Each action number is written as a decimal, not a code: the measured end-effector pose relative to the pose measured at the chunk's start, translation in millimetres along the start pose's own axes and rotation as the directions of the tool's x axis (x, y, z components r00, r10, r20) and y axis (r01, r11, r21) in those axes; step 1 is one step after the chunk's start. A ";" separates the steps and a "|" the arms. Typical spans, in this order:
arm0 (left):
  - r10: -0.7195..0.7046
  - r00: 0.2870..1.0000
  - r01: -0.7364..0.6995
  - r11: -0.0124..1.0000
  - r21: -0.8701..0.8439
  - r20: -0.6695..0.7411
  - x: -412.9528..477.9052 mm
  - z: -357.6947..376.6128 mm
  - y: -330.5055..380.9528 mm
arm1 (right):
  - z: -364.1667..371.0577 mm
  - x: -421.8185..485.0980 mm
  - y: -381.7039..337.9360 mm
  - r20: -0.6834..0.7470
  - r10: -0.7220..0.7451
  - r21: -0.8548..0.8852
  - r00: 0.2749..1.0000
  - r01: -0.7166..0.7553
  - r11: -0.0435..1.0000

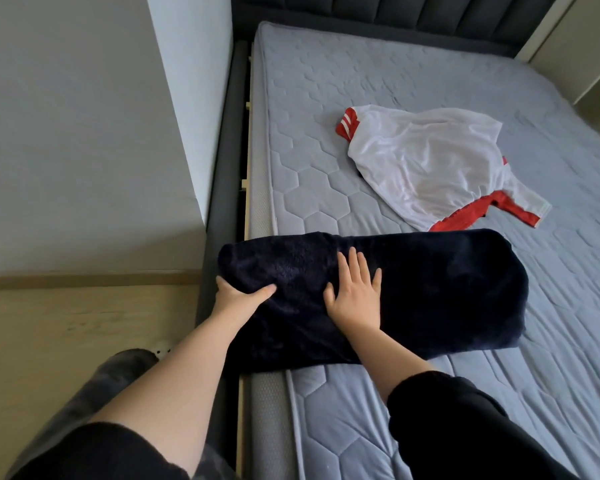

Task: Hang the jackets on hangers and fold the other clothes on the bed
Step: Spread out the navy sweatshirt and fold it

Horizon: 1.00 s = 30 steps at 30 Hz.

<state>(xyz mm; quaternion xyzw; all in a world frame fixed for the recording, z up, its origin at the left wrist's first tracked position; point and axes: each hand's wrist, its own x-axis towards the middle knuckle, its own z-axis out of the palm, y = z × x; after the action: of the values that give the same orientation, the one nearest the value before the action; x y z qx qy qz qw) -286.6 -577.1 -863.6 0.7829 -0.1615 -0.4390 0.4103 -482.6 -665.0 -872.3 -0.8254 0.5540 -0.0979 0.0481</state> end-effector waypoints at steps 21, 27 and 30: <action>0.168 0.961 -0.037 0.865 -0.500 0.219 -64.9 -41.5 97.2 | -54.6 14.9 -23.3 0.196 0.054 0.363 0.979 -0.124 0.924; 0.333 0.921 -0.115 0.725 -0.679 0.200 -70.4 -101.0 88.4 | -91.2 22.6 -88.3 0.341 0.000 0.718 0.940 -0.260 0.645; 0.303 0.941 -0.136 0.741 -0.657 0.147 -67.6 -116.7 79.5 | -97.0 23.7 -92.0 0.407 -0.010 0.865 0.913 -0.383 0.324</action>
<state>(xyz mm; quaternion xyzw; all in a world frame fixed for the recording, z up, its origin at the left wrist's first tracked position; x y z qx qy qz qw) -220.4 -525.8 -731.3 0.5114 -0.1438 -0.5086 0.6776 -411.5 -648.9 -757.8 -0.5807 0.4732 -0.2457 0.6152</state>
